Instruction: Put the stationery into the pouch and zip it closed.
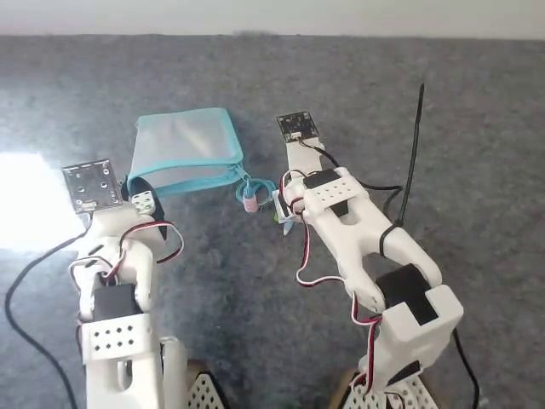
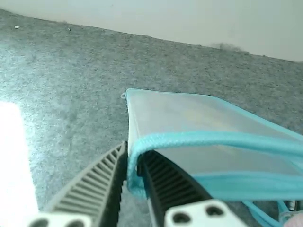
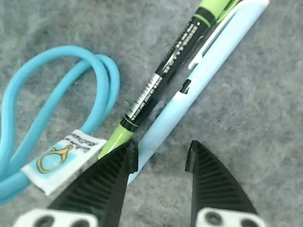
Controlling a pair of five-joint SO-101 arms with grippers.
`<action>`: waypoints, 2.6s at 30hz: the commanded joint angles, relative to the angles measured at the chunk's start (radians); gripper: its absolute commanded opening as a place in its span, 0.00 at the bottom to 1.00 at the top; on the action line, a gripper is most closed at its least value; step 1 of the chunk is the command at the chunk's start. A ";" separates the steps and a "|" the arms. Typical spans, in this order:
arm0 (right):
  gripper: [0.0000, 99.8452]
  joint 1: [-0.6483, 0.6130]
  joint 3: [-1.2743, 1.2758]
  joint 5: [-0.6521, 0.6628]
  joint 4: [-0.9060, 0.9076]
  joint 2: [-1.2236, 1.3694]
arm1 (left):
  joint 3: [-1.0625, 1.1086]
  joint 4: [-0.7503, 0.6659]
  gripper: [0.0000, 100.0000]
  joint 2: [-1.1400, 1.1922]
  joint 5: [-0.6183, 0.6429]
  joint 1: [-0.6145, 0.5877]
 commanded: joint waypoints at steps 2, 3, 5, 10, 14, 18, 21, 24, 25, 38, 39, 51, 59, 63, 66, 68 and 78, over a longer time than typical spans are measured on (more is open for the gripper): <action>0.23 0.047 -0.118 -0.084 0.134 -0.004 | -0.008 -0.032 0.01 -0.002 -0.006 -0.006; 0.24 0.048 -0.135 -0.103 0.136 -0.004 | -0.008 -0.032 0.01 -0.002 -0.006 -0.002; 0.25 0.039 -0.160 -0.141 0.133 -0.004 | -0.007 -0.032 0.01 -0.002 -0.008 0.020; 0.25 -0.022 -0.181 -0.204 0.133 -0.004 | -0.007 -0.029 0.01 -0.002 -0.008 0.031; 0.25 -0.025 -0.176 -0.204 0.079 -0.001 | -0.007 -0.029 0.01 -0.002 -0.008 0.031; 0.25 -0.012 -0.184 -0.204 0.061 0.061 | -0.005 -0.029 0.01 -0.002 -0.008 0.029; 0.25 -0.004 -0.184 -0.206 0.062 0.107 | -0.005 -0.029 0.01 -0.002 -0.008 0.028; 0.25 0.019 -0.184 -0.206 0.067 0.127 | -0.005 -0.029 0.01 -0.002 -0.008 0.026; 0.25 0.030 -0.184 -0.206 0.068 0.128 | -0.005 -0.029 0.01 -0.002 -0.008 0.026; 0.01 0.104 -0.190 -0.180 0.180 0.114 | 0.002 -0.029 0.01 -0.002 -0.008 0.025; 0.01 0.107 -0.210 -0.140 0.208 0.101 | 0.002 -0.029 0.01 -0.002 -0.008 0.025; 0.01 0.073 -0.296 0.307 0.674 -0.369 | 0.038 -0.034 0.01 -0.002 -0.041 0.103; 0.01 -0.156 -0.296 0.462 0.967 -0.734 | 0.054 -0.034 0.01 0.005 -0.057 0.180; 0.01 -0.269 -0.259 0.476 0.987 -0.740 | 0.074 -0.034 0.01 0.000 -0.057 0.227; 0.01 -0.288 -0.216 0.477 0.958 -0.680 | 0.074 -0.031 0.01 0.000 -0.057 0.239; 0.01 -0.288 -0.193 0.473 0.912 -0.631 | 0.074 -0.031 0.01 0.000 -0.057 0.239; 0.01 -0.282 -0.187 0.416 0.699 -0.450 | 0.074 -0.029 0.01 0.000 -0.057 0.239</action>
